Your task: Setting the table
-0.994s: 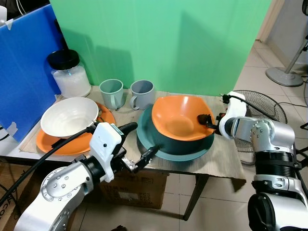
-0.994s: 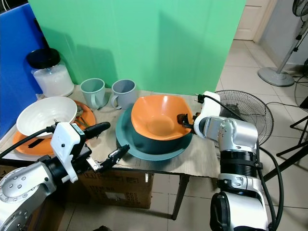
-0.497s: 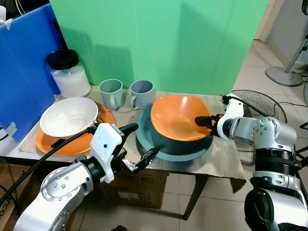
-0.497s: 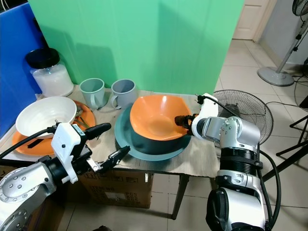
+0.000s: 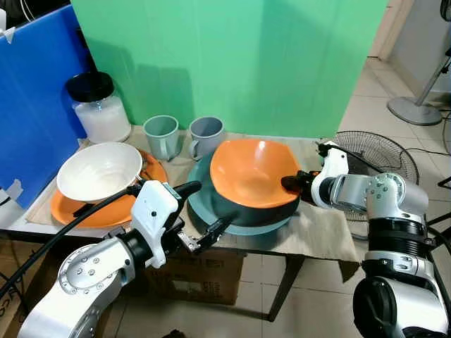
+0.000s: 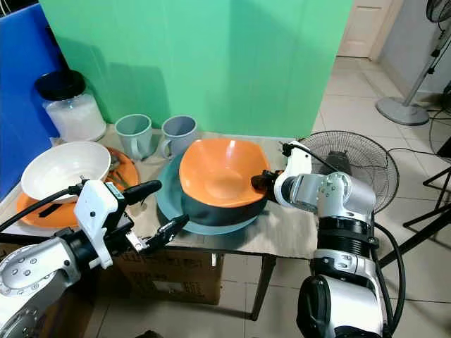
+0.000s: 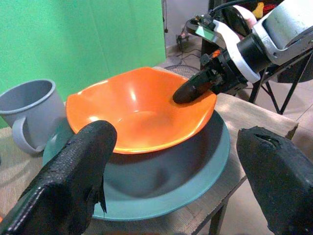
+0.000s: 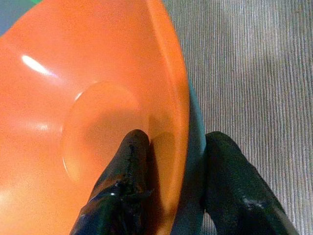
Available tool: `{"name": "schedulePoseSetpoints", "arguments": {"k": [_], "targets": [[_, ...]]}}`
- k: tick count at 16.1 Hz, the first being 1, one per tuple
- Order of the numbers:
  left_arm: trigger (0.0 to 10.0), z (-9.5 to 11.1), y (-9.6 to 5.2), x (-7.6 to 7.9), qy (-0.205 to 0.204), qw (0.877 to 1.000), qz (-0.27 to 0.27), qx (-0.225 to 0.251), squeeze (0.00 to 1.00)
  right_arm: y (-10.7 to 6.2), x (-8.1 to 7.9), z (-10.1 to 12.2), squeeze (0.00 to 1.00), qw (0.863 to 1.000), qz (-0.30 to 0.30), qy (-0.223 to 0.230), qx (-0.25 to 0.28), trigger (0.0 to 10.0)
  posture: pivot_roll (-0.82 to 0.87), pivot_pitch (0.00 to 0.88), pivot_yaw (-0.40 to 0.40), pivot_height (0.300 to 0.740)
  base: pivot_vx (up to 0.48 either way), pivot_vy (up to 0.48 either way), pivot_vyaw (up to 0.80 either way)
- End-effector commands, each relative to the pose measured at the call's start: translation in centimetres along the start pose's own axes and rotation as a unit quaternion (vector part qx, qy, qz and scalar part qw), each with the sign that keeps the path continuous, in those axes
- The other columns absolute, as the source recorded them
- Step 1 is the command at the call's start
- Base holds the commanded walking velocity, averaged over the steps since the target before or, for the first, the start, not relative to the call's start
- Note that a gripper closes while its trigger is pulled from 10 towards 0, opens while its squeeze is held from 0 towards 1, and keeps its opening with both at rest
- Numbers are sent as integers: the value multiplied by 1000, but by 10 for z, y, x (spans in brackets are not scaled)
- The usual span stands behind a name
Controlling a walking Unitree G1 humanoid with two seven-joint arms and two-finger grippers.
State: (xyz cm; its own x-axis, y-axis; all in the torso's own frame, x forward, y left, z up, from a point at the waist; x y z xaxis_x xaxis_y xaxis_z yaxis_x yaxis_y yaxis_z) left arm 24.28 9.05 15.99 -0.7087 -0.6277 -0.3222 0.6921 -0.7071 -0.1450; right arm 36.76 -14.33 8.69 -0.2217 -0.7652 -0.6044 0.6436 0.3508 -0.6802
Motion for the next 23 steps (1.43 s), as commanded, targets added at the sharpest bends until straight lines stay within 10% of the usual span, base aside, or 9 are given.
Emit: {"name": "schedulePoseSetpoints", "arguments": {"k": [1,13,23], "targets": [[10000,-2,0,1,0,1000,-4,-5,0,-1,-7,1,0,1000,9,-3,-6,0,-22,0,9,740,0,0,0],[10000,-4,1,-2,9,1000,-2,-7,0,-14,-14,40,0,994,68,44,69,0,-27,0,22,740,0,0,0],[10000,-2,4,0,8,1000,-7,-1,0,-10,-15,20,0,981,169,5,100,0,-25,0,27,740,0,0,0]]}}
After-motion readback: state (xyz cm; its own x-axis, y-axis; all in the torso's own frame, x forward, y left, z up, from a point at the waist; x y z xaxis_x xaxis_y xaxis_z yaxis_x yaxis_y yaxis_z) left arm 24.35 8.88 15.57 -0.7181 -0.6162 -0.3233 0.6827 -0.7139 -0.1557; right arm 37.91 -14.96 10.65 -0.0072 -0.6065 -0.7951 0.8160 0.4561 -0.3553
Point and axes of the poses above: a point about 5 cm out from each wrist's last joint towards the gripper, its own y axis pointing out of the wrist towards the gripper, its own z axis along the axis of the wrist's last joint, x = y × z, the point moved 6 cm from there along y, pointing out of the wrist towards the gripper, and after that the axes turned 14 degrees about y, right-handed, at the moved point
